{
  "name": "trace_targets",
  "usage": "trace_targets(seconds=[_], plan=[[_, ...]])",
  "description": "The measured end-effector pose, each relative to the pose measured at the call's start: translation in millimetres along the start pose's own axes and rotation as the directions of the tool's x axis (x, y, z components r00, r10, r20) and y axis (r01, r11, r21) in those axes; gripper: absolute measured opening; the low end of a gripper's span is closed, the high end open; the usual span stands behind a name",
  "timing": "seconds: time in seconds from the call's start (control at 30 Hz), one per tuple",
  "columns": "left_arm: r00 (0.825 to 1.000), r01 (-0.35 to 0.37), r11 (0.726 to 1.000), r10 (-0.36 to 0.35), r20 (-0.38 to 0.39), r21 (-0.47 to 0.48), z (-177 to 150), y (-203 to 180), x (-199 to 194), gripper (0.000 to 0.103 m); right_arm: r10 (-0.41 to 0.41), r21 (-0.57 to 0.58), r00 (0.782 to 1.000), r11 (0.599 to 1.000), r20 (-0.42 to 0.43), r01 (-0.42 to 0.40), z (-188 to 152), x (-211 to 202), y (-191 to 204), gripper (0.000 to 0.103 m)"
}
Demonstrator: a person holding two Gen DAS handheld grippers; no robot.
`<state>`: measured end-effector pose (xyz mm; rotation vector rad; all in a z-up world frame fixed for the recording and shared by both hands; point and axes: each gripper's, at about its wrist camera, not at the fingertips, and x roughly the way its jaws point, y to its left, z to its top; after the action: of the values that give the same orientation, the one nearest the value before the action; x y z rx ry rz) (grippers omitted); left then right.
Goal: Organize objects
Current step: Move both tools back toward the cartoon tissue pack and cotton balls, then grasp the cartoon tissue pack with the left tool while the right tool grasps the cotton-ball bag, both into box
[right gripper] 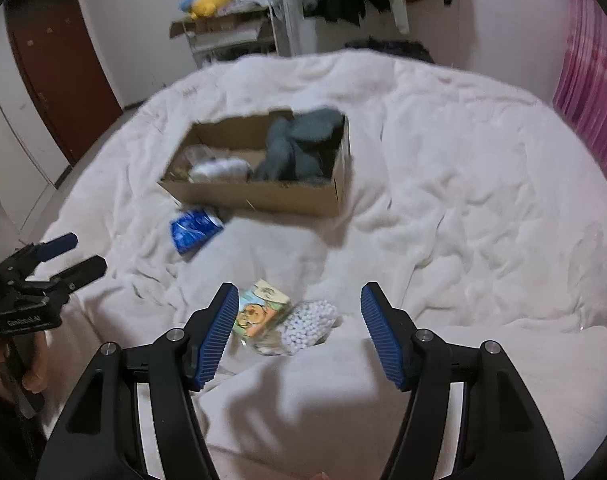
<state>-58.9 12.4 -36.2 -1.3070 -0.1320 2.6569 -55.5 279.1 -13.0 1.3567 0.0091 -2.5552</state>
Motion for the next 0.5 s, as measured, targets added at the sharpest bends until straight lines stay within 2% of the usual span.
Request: trace_targets(seconds=[0.23,0.5], plan=[[0.996,0.027,0.999,-0.024,-0.084,0.032,-1,-18,45,0.1,0.024,0.039,0.989,0.999,-0.148,-0.018,-9,61,-12,0.067],[0.976,0.072,0.996,-0.059,-0.21,0.057,-12,-29,89,0.1,0.087,0.105,0.951,0.993,-0.297,-0.059,-18,117,-21,0.067]])
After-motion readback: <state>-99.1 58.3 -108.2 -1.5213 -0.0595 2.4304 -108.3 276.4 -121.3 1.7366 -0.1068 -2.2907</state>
